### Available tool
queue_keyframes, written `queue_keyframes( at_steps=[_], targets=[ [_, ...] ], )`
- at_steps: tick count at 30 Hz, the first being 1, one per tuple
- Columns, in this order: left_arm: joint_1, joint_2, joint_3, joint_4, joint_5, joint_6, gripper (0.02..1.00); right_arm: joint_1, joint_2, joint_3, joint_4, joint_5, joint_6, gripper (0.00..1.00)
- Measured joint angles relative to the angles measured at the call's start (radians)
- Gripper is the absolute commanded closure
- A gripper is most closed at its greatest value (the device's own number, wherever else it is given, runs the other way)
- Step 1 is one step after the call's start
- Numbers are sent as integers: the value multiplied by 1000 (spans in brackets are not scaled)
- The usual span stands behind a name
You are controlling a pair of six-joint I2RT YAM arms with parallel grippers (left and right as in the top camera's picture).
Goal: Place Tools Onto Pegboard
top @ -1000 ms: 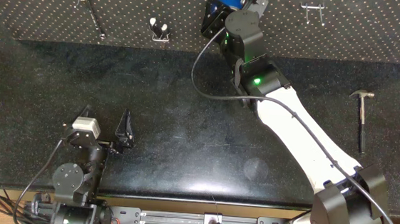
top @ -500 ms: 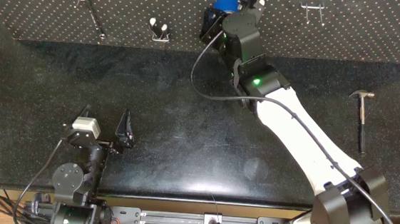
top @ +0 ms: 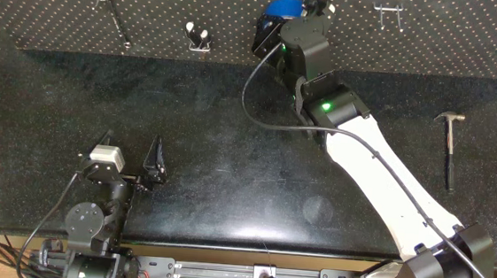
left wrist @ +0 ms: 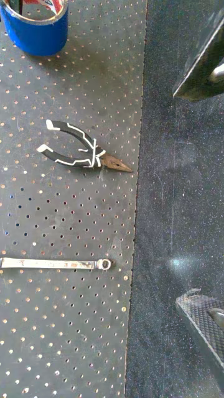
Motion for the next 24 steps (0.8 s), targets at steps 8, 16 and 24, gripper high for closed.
queue_keyframes(
  at_steps=[8, 16, 24],
  targets=[
    [0, 0, 0, 0, 0, 0, 23, 0, -10, 1, -59, -16, 23, 717],
    [0, 0, 0, 0, 0, 0, 23, 1, -35, 2, -94, -17, 31, 720],
    [0, 0, 0, 0, 0, 0, 23, 2, -56, 5, -192, -16, 35, 720]
  ],
)
